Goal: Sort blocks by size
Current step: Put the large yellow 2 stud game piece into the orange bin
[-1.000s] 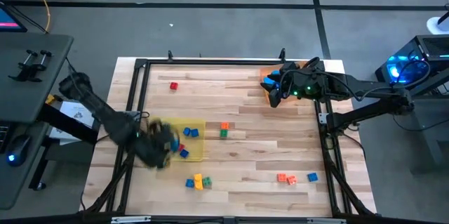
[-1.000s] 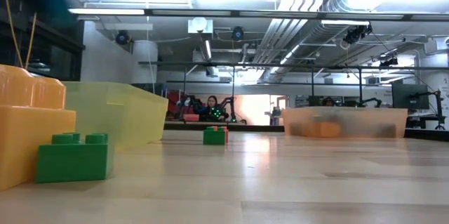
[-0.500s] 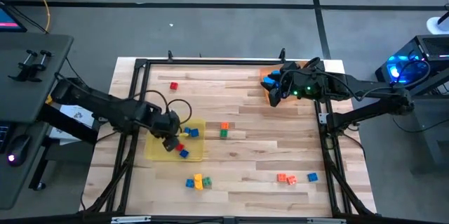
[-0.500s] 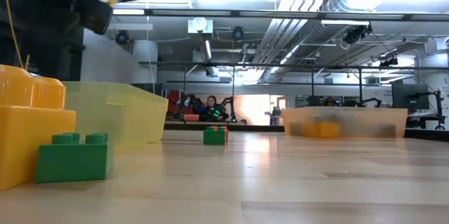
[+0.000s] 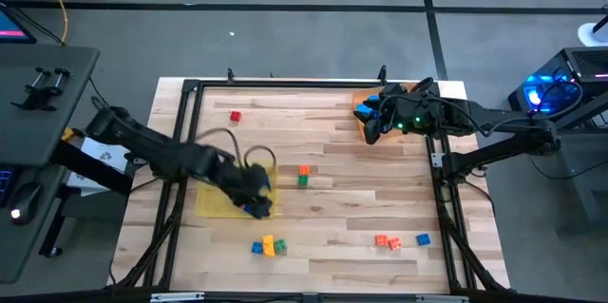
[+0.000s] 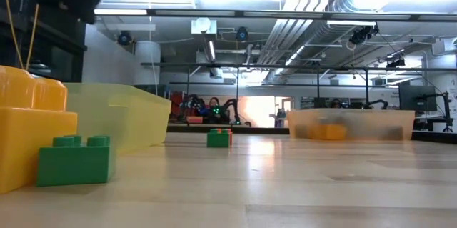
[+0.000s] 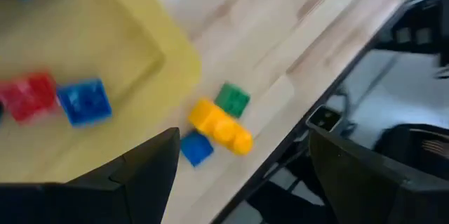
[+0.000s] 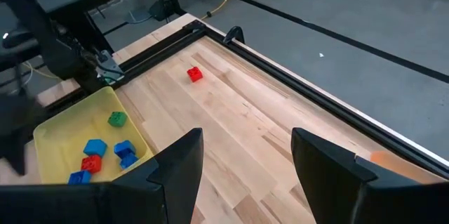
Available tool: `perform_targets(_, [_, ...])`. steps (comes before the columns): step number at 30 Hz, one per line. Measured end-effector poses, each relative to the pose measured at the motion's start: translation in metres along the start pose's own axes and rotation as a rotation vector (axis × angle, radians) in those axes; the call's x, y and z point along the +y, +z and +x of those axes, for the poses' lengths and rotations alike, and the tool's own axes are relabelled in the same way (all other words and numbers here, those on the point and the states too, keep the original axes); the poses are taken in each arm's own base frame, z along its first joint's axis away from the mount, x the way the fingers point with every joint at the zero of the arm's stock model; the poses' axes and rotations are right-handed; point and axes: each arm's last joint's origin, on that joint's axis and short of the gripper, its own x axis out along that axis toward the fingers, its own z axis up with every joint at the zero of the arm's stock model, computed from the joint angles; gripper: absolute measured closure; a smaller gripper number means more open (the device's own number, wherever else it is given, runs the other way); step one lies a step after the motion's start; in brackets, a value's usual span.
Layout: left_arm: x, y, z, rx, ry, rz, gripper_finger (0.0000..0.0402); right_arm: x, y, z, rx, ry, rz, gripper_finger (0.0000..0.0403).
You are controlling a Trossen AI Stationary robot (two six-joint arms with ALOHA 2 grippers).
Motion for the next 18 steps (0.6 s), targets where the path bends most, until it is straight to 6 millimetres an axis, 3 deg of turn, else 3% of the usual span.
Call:
perform_targets(4, [-0.034,-0.015,0.024,-0.006,0.093,-0.016,0.0102,0.000,0.000,0.000,0.003,0.000,0.001,0.0192])
perform_targets(8, [-0.056,-0.027,0.050,-0.179,0.152,-0.099,0.0102,0.002,-0.001,0.000,0.038,0.065,0.064,0.0192])
perform_targets(11, [-0.060,-0.034,0.073,-0.283,0.190,-0.186,0.0102,0.008,-0.004,-0.003,0.071,0.121,0.151,0.0192])
perform_targets(18, [-0.056,-0.066,0.108,-0.298,0.269,-0.152,0.0102,0.025,-0.013,-0.014,0.090,0.170,0.243,0.0192])
